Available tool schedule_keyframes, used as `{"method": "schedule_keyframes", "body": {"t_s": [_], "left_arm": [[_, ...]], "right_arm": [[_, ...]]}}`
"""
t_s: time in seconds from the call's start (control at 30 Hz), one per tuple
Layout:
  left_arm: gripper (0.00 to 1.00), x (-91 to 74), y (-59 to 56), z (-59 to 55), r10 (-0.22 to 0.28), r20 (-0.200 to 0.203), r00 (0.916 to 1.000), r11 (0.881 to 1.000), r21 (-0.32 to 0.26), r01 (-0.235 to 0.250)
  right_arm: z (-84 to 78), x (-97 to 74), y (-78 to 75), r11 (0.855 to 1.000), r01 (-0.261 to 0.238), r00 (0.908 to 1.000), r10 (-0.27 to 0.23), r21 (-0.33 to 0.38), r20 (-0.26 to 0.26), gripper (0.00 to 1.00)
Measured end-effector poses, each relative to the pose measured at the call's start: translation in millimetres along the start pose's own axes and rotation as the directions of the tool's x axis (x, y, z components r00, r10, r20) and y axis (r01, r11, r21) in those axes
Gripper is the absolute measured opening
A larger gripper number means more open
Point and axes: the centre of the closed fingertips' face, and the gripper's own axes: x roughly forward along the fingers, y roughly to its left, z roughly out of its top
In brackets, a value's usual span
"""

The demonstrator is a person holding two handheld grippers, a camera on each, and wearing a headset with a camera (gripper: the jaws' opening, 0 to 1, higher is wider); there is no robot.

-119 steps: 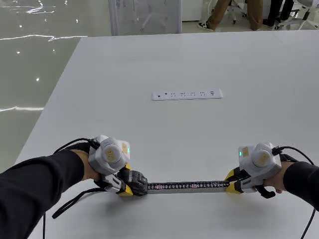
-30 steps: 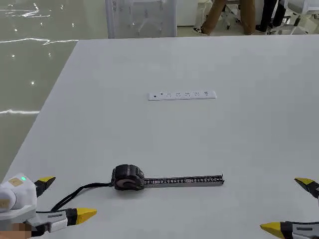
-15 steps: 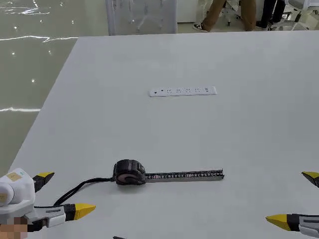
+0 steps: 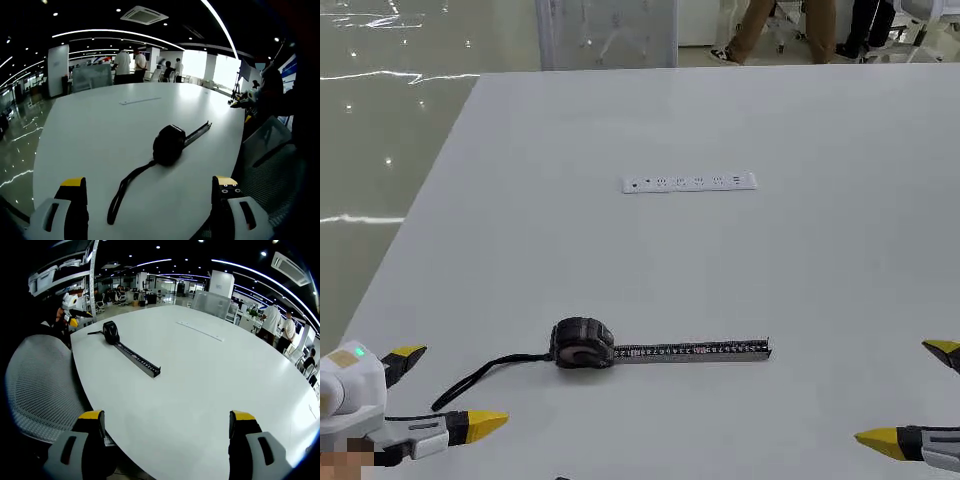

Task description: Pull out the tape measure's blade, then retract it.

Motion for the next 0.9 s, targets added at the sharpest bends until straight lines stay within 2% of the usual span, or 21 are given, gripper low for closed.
{"method": "schedule_keyframes", "body": {"t_s": [0.13, 0.23, 0.73, 0.9], "left_arm": [[1.0, 1.1, -0.7, -2.6, -0.012, -0.025, 0.9996, 1.0, -0.013, 0.012], [1.0, 1.1, 1.7, 1.2, -0.011, -0.009, 0.9999, 1.0, -0.002, 0.011], [1.0, 8.4, 5.7, 12.1, -0.017, 0.016, 0.9997, 1.0, -0.009, 0.017], [1.0, 15.1, 2.0, 18.2, -0.025, 0.018, 0.9995, 1.0, -0.004, 0.025]], "right_arm": [[-2.9, -2.5, 1.3, 1.0, -0.008, 1.0, 0.008, 0.013, 0.0, 1.0], [-4.2, -3.0, 6.4, 0.999, -0.034, 0.9994, 0.034, 0.024, -0.004, 1.0], [-2.5, -2.4, 0.5, 1.0, -0.016, 0.9998, 0.016, 0.01, -0.015, 1.0], [1.0, 0.4, 0.9, 1.0, -0.027, 0.9994, 0.027, -0.012, -0.022, 1.0]]}}
